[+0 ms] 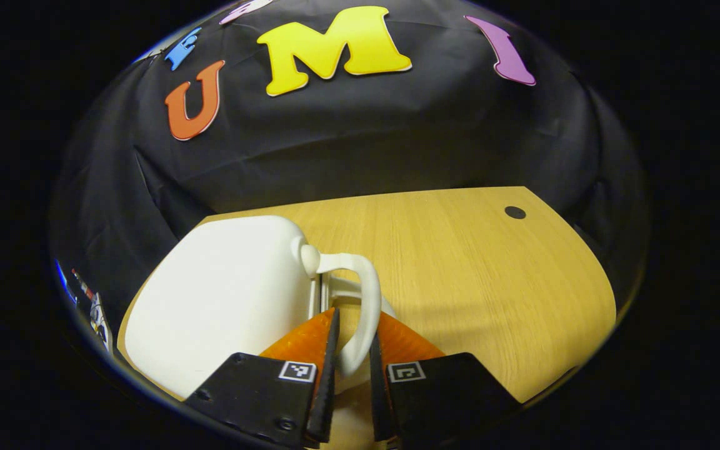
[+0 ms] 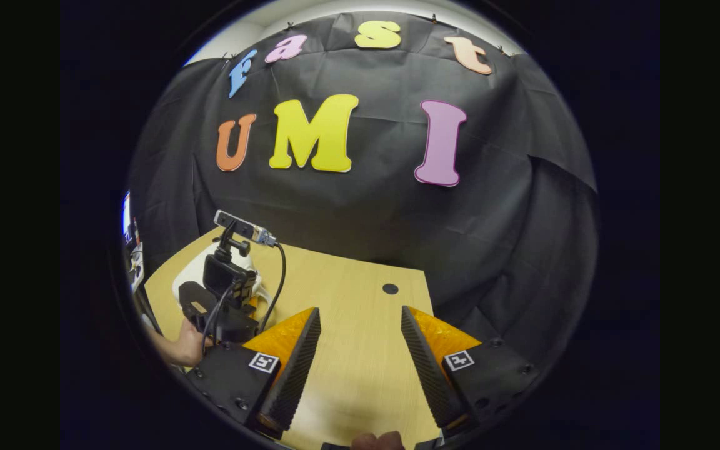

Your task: First open the suitcase, pack the skin care products into it, and then close the suitcase.

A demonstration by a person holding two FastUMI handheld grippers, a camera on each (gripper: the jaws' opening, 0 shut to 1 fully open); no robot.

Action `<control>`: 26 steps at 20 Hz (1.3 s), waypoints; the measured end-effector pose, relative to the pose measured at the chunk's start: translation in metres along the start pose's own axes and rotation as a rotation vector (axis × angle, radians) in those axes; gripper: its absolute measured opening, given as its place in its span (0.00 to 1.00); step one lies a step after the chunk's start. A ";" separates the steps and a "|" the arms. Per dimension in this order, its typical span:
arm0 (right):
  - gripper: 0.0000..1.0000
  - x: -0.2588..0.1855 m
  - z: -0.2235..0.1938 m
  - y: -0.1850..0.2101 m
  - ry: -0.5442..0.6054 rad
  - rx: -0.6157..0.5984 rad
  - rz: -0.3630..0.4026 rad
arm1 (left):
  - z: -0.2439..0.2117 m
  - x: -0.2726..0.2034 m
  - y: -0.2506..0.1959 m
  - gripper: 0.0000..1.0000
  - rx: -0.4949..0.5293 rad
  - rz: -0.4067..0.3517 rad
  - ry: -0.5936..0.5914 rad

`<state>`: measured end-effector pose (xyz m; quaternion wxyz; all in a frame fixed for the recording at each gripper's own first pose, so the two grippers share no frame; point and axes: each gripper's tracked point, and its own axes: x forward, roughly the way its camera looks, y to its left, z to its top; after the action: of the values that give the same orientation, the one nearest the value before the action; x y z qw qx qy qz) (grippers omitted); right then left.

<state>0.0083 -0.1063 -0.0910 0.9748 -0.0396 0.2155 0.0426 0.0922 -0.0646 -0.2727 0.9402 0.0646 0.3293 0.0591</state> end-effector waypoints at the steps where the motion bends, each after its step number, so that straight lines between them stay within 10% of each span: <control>1: 0.77 -0.001 0.000 0.002 -0.001 0.000 0.002 | -0.001 -0.001 -0.005 0.34 -0.011 -0.035 0.009; 8: 0.77 -0.010 0.019 0.028 -0.057 0.013 0.018 | 0.051 -0.064 0.017 0.91 -0.071 -0.039 -0.145; 26: 0.78 -0.040 0.177 0.162 -0.423 0.095 -0.011 | 0.199 -0.253 0.209 1.00 -0.269 0.008 -0.659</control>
<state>0.0299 0.0686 0.0761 0.9993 0.0149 0.0076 0.0346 0.0065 0.0861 0.0699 0.9957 -0.0427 -0.0026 0.0818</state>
